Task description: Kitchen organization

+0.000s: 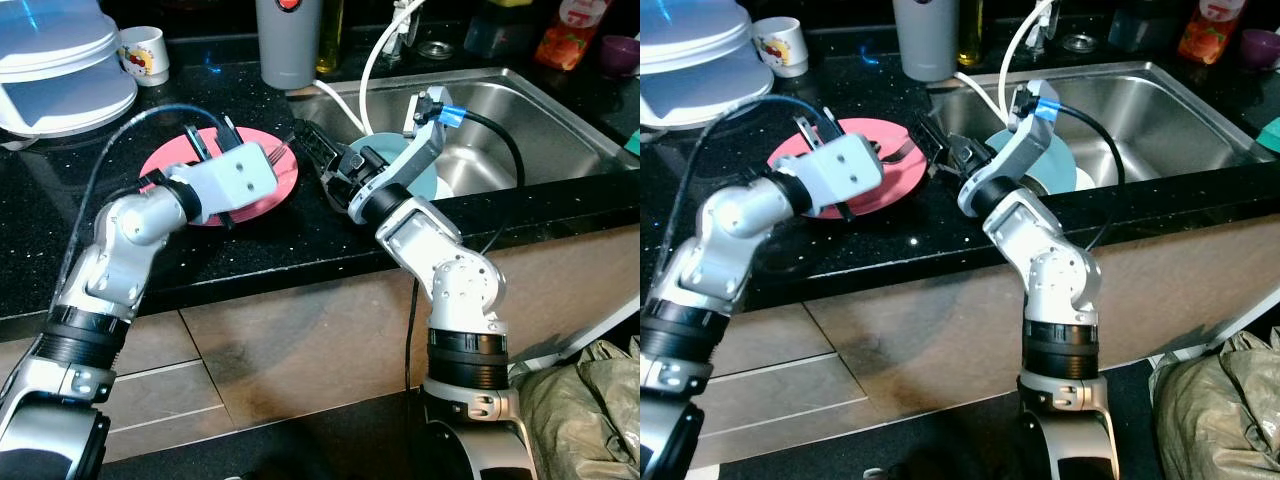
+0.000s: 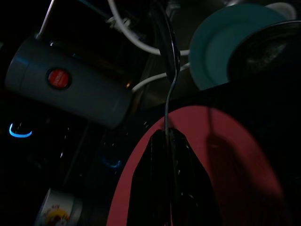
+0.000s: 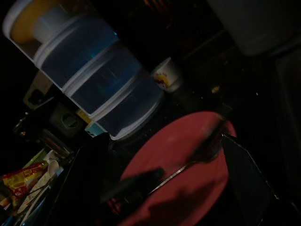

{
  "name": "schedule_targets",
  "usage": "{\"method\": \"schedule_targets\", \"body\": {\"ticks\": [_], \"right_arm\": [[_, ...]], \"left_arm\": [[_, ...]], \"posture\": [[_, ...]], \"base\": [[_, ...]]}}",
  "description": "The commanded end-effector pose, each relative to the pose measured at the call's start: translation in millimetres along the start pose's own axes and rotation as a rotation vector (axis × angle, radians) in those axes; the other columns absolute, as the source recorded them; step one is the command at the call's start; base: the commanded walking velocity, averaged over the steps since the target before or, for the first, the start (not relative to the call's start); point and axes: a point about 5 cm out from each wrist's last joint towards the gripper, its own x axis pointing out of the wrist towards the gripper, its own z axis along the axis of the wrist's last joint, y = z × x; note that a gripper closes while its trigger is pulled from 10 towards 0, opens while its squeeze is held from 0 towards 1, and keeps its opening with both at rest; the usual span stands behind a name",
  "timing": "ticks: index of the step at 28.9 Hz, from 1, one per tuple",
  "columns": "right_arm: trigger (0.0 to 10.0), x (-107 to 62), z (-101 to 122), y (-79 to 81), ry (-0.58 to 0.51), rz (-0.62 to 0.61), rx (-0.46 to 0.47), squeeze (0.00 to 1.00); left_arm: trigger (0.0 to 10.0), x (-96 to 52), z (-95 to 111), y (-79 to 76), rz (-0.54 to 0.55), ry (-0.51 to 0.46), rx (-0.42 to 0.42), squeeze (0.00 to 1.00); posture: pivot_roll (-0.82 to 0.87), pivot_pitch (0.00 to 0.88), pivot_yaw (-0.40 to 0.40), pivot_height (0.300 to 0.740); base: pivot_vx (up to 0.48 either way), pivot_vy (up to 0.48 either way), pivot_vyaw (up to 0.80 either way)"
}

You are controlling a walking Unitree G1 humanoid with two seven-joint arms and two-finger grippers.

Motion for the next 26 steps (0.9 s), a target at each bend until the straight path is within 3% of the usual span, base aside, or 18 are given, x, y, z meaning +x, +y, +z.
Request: {"method": "schedule_targets", "body": {"ticks": [1,8,11,15,16,17,26], "right_arm": [[10.0,1.5,-2.8,0.0,0.016,-0.002,-0.004,0.0],[10.0,3.6,-6.7,-0.1,0.045,-0.014,-0.029,0.0],[10.0,4.2,-7.8,-3.1,0.058,-0.035,-0.038,0.0],[10.0,4.3,-7.0,-4.6,0.053,-0.043,-0.035,0.0],[1.3,4.1,-5.7,-5.8,0.043,-0.049,-0.029,0.0],[0.0,4.1,-4.5,-6.5,0.033,-0.053,-0.026,0.0],[0.0,4.0,-2.5,-8.6,0.014,-0.065,-0.019,0.0]], "left_arm": [[0.0,-2.0,8.8,-1.1,0.003,-0.039,0.071,0.0],[0.0,-1.7,21.8,-0.8,0.019,-0.092,0.177,0.0],[0.0,-2.0,24.6,-5.3,-0.015,-0.11,0.286,0.0],[0.0,-2.2,24.8,-7.2,-0.021,-0.115,0.309,0.0],[0.0,-2.5,23.5,-8.4,-0.023,-0.111,0.311,0.0],[0.0,-2.9,22.1,-9.0,-0.024,-0.107,0.309,0.0],[0.0,-1.5,15.5,-9.3,-0.016,-0.095,0.319,0.0]], "posture": [[0.07,0.173,-0.013,0.74],[0.07,0.172,-0.017,0.74],[0.08,0.171,-0.017,0.74],[0.08,0.171,-0.017,0.74],[0.08,0.171,-0.017,0.74],[0.08,0.171,-0.012,0.74],[0.08,0.17,-0.011,0.74]], "base": [[0.0,0.0,0.0],[0.0,0.0,0.0],[0.0,0.0,0.0],[0.0,0.0,0.0],[0.0,0.0,0.0],[0.0,0.0,0.0],[0.0,0.0,0.0]]}}
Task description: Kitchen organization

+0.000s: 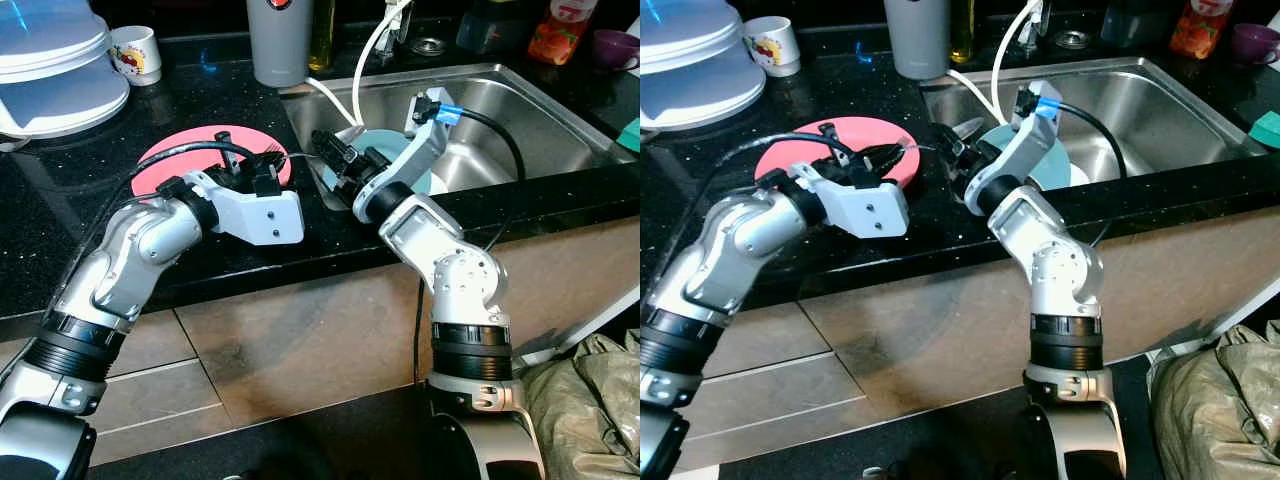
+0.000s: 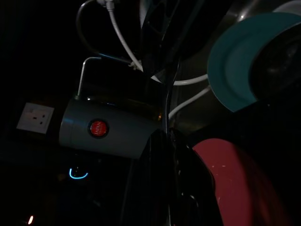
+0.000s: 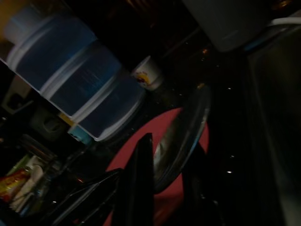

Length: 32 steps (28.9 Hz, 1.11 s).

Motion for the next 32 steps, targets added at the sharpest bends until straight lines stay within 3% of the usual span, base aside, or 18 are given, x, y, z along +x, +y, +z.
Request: {"method": "schedule_targets", "body": {"ticks": [1,12,13,14,15,16,17,21,23,24,25,32], "right_arm": [[0.0,2.5,0.1,4.1,0.004,0.011,-0.017,0.0],[0.0,3.4,1.0,3.6,-0.002,0.01,-0.014,0.0],[0.0,3.4,1.0,3.5,-0.003,0.01,-0.013,0.0],[0.0,3.4,1.0,3.5,-0.003,0.01,-0.013,0.0],[0.0,3.5,1.2,3.4,-0.004,0.009,-0.012,0.0],[0.0,3.5,1.2,3.4,-0.004,0.009,-0.012,0.0],[0.0,3.5,1.3,3.4,-0.005,0.008,-0.011,0.0],[0.0,3.6,1.6,3.4,-0.007,0.008,-0.009,0.0],[0.0,4.0,3.1,3.1,-0.013,0.005,-0.003,0.0],[0.0,4.4,4.5,2.1,-0.021,-0.004,-0.001,0.0],[0.0,4.5,5.4,1.3,-0.026,-0.01,0.001,0.0],[0.0,6.3,19.6,-10.8,-0.111,-0.097,0.03,0.0]], "left_arm": [[0.0,-1.0,-3.3,-7.8,-0.062,0.01,0.029,0.0],[0.0,-0.9,-6.8,-9.4,-0.067,0.007,0.05,0.0],[3.6,-0.8,-7.2,-9.2,-0.058,0.01,0.052,0.0],[3.6,-0.8,-7.2,-9.2,-0.058,0.01,0.052,0.0],[10.0,-0.3,-6.5,-9.4,-0.055,0.001,0.032,0.47],[10.0,-0.3,-6.5,-9.4,-0.055,0.001,0.032,0.47],[10.0,0.1,-5.8,-9.5,-0.051,-0.007,0.018,1.0],[10.0,0.4,-4.8,-8.6,-0.042,-0.015,0.022,1.0],[10.0,1.0,-4.6,-7.9,-0.034,-0.017,0.065,1.0],[10.0,1.2,-3.8,-7.7,-0.03,-0.025,0.086,0.21],[10.0,1.2,-3.1,-7.8,-0.029,-0.031,0.098,0.0],[10.0,0.9,0.2,-3.7,0.021,-0.048,0.058,0.0]], "posture": [[0.08,0.17,-0.011,0.74],[0.08,0.163,-0.014,0.74],[0.08,0.163,-0.013,0.74],[0.08,0.163,-0.013,0.74],[0.08,0.163,-0.013,0.74],[0.08,0.163,-0.013,0.74],[0.08,0.159,-0.015,0.74],[0.08,0.159,-0.015,0.74],[0.08,0.154,-0.016,0.74],[0.08,0.149,-0.016,0.74],[0.08,0.149,-0.016,0.74],[0.08,0.142,-0.018,0.74]], "base": [[0.0,0.0,0.0],[0.0,0.0,0.0],[0.0,0.0,0.0],[0.0,0.0,0.0],[0.0,0.0,0.0],[0.0,0.0,0.0],[0.0,0.0,0.0],[0.0,0.0,0.0],[0.0,0.0,0.0],[0.0,0.0,0.0],[0.0,0.0,0.0],[0.0,0.0,0.0]]}}
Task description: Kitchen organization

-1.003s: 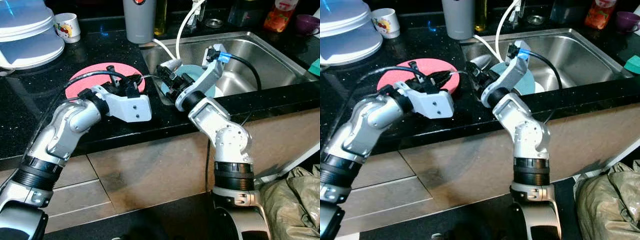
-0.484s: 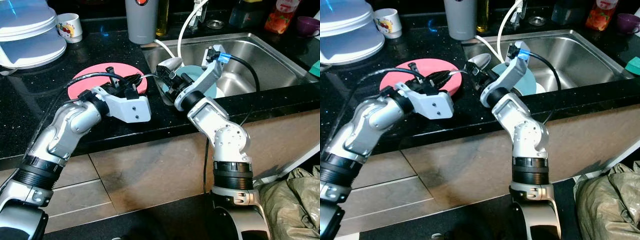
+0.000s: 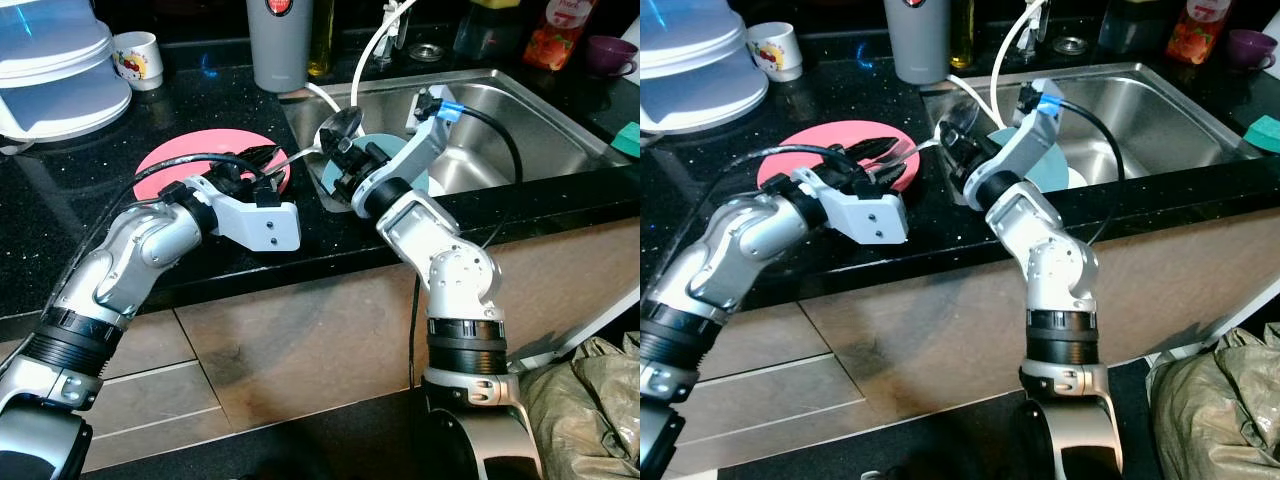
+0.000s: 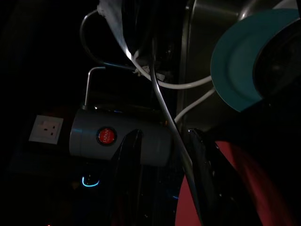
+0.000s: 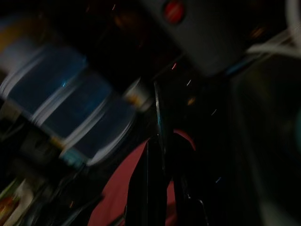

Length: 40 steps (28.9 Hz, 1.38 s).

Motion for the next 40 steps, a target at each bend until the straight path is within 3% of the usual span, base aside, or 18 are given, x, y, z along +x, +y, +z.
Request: {"method": "schedule_targets", "body": {"ticks": [1,6,10,11,12,13,14,15,16,18,21,22,24,27,30,31,32,40], "right_arm": [[0.0,1.6,6.5,-3.7,-0.039,-0.03,0.008,0.0],[0.0,1.2,46.2,-38.9,-0.223,-0.23,-0.044,0.0],[0.0,-0.5,53.3,-45.6,-0.252,-0.263,-0.072,0.0],[9.1,-1.9,58.3,-50.3,-0.268,-0.295,-0.128,0.0],[10.0,-2.2,60.7,-52.8,-0.278,-0.316,-0.221,0.0],[10.0,1.9,50.4,-51.7,-0.242,-0.325,-0.497,0.0],[10.0,1.9,50.4,-51.7,-0.242,-0.325,-0.497,0.0],[10.0,4.4,41.1,-49.7,-0.211,-0.307,-0.581,0.0],[10.0,4.4,41.1,-49.7,-0.211,-0.307,-0.581,0.0],[10.0,8.9,18.5,-45.7,-0.153,-0.256,-0.679,0.0],[10.0,11.4,-1.2,-44.0,-0.105,-0.226,-0.745,0.0],[10.0,11.4,-1.2,-44.0,-0.105,-0.226,-0.745,0.0],[10.0,11.5,-12.0,-43.8,-0.074,-0.218,-0.783,0.0],[10.0,11.1,-14.6,-44.5,-0.07,-0.215,-0.805,0.0],[10.0,8.8,-14.7,-48.2,-0.072,-0.224,-0.855,0.0],[10.0,8.8,-14.7,-48.2,-0.072,-0.224,-0.855,0.0],[10.0,7.7,-14.5,-51.6,-0.066,-0.241,-0.865,0.0],[10.0,0.7,-17.0,-79.5,0.011,-0.41,-0.854,0.0]], "left_arm": [[10.0,-0.1,3.7,1.7,0.014,-0.022,-0.005,0.0],[10.0,-2.4,2.6,0.8,0.023,0.002,-0.041,0.0],[10.0,-4.1,1.3,-1.1,0.013,0.011,-0.039,0.0],[10.0,-6.3,-1.1,-3.0,0.006,0.027,-0.047,0.0],[10.0,-8.3,-4.4,-4.3,0.01,0.05,-0.074,0.0],[10.0,-7.8,-17.8,-2.6,0.102,0.136,-0.357,0.0],[10.0,-7.8,-17.8,-2.6,0.102,0.136,-0.357,0.0],[10.0,-6.3,-25.0,-1.3,0.157,0.172,-0.51,0.0],[10.0,-6.3,-25.0,-1.3,0.157,0.172,-0.51,0.0],[10.0,2.6,-38.0,-1.7,0.199,0.227,-0.78,0.0],[10.0,20.3,-37.5,3.5,0.182,0.18,-0.92,0.0],[10.0,20.3,-37.5,3.5,0.182,0.18,-0.92,0.0],[10.0,39.3,-40.5,15.1,0.156,0.157,-0.982,0.0],[10.0,46.1,-41.4,17.9,0.122,0.157,-1.004,0.0],[10.0,58.1,-32.2,4.0,-0.173,0.118,-1.002,0.0],[10.0,58.1,-32.2,4.0,-0.173,0.118,-1.002,0.0],[10.0,60.8,-28.8,-1.7,-0.263,0.111,-1.021,0.0],[10.0,66.9,-24.7,-14.5,-0.429,0.137,-1.046,0.0]], "posture": [[0.08,0.14,-0.018,0.74],[0.08,0.14,-0.018,0.74],[0.08,0.141,-0.017,0.74],[0.08,0.141,-0.017,0.74],[0.08,0.144,-0.014,0.74],[0.07,0.144,-0.014,0.74],[0.07,0.144,-0.014,0.74],[0.07,0.147,-0.013,0.74],[0.07,0.147,-0.013,0.74],[0.07,0.153,-0.015,0.74],[0.07,0.167,-0.008,0.74],[0.07,0.167,-0.008,0.74],[0.06,0.185,0.007,0.74],[0.06,0.192,0.012,0.74],[0.05,0.22,0.026,0.74],[0.05,0.22,0.026,0.74],[0.04,0.228,0.028,0.74],[0.05,0.254,0.022,0.74]], "base": [[0.0,0.0,0.0],[0.0,0.0,0.0],[0.0,0.0,0.0],[0.0,0.0,0.0],[0.0,0.0,0.0],[0.0,0.0,0.0],[0.0,0.0,0.0],[0.0,0.0,0.0],[0.0,0.0,0.0],[0.0,0.0,0.0],[0.0,0.0,0.0],[0.0,0.0,0.0],[0.0,0.0,0.0],[0.0,0.0,0.0],[0.0,0.0,0.0],[0.0,0.0,0.0],[0.0,0.0,0.0],[0.0,0.0,0.0]]}}
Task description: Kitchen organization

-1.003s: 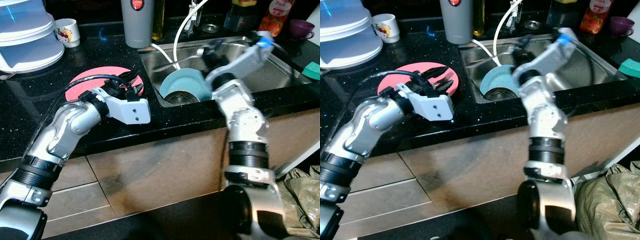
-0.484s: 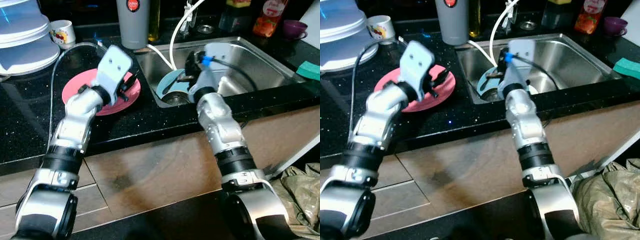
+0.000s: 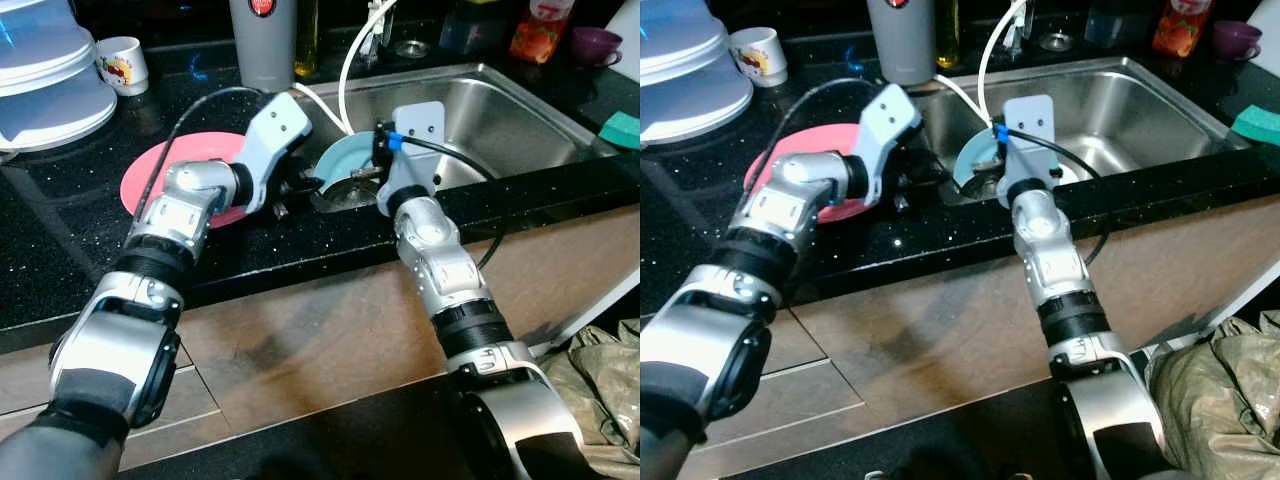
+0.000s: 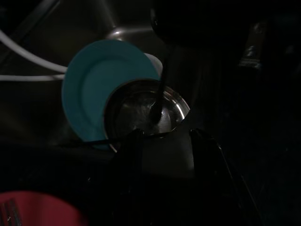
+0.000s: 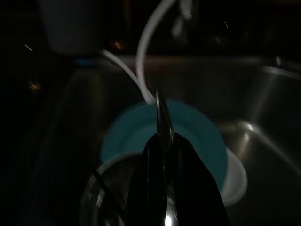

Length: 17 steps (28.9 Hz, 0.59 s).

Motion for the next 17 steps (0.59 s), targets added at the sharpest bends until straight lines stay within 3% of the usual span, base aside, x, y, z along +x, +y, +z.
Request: {"method": "schedule_targets", "body": {"ticks": [1,10,17], "right_arm": [[10.0,-1.3,-9.5,-5.5,0.042,-0.031,-0.006,0.0],[10.0,-0.1,-24.6,1.9,0.144,0.019,-0.042,0.0],[10.0,0.3,-21.6,17.3,0.161,0.113,0.02,0.0]], "left_arm": [[10.0,2.7,-2.7,-1.8,-0.032,0.035,-0.007,0.0],[10.0,1.4,-5.4,6.2,0.019,0.068,-0.02,0.0],[10.0,-3.2,-8.9,16.6,0.12,0.121,-0.027,0.0]], "posture": [[0.05,0.258,0.022,0.74],[0.05,0.267,0.014,0.74],[0.05,0.258,0.013,0.74]], "base": [[0.0,0.0,0.0],[0.0,0.0,0.0],[0.0,0.0,0.0]]}}
